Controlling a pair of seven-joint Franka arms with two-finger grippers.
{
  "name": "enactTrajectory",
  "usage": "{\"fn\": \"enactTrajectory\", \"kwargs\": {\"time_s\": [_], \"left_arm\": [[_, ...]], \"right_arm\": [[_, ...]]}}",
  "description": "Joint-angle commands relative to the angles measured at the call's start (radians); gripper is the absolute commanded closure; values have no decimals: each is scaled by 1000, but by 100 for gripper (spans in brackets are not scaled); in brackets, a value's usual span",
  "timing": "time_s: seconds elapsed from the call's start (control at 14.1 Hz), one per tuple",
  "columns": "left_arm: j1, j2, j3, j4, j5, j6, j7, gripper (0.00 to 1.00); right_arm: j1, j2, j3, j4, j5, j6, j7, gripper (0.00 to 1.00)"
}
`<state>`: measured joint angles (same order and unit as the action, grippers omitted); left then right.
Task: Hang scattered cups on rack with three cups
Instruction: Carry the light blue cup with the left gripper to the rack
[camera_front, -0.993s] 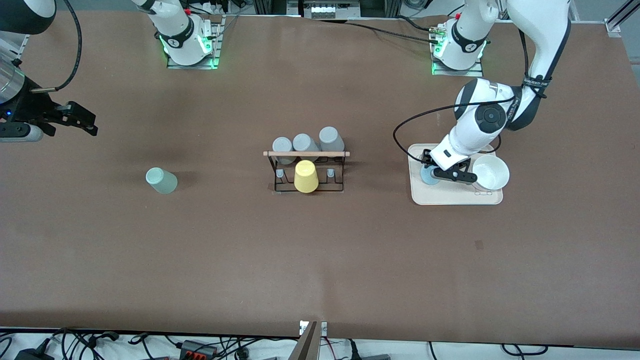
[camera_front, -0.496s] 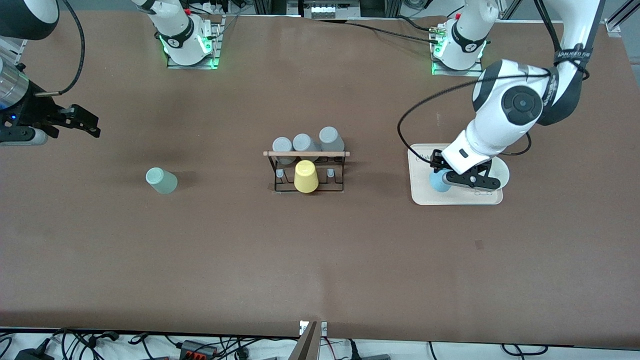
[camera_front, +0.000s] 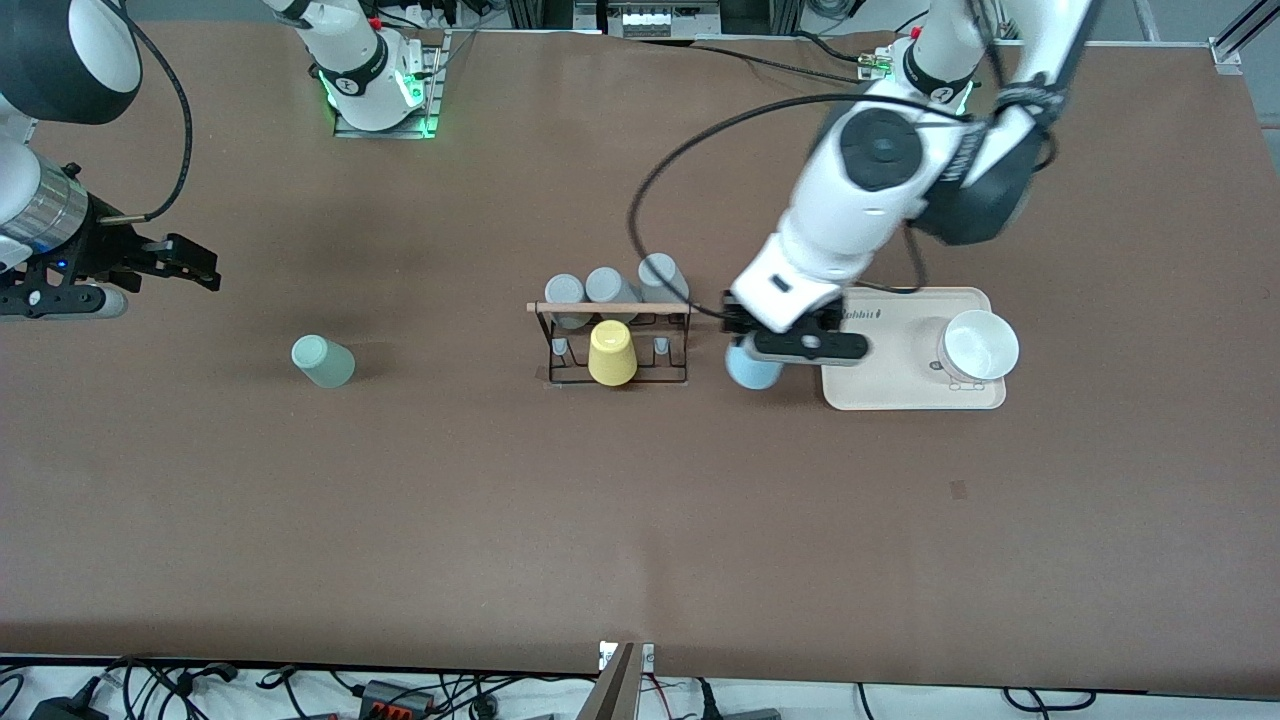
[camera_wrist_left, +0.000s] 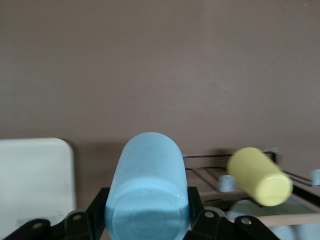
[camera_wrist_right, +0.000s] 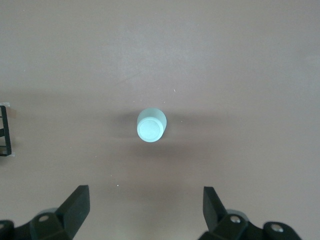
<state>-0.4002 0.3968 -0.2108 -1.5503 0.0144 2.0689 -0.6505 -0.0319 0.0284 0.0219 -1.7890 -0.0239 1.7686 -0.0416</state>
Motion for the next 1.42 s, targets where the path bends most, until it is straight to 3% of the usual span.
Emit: {"fn": "enactTrajectory", "kwargs": {"time_s": [0.0, 0.35, 1.35], "left_arm": [[-66, 106, 10, 139, -2, -35, -139, 75], [-121, 131, 11, 141, 70, -27, -205, 75], [-158, 185, 10, 141, 79, -23, -212, 75]], "right_arm": [[-2, -1, 7, 0, 4, 3, -3, 0], [0, 7, 7, 3, -1, 8, -3, 0], [7, 65, 6, -15, -11, 61, -11, 0]]}}
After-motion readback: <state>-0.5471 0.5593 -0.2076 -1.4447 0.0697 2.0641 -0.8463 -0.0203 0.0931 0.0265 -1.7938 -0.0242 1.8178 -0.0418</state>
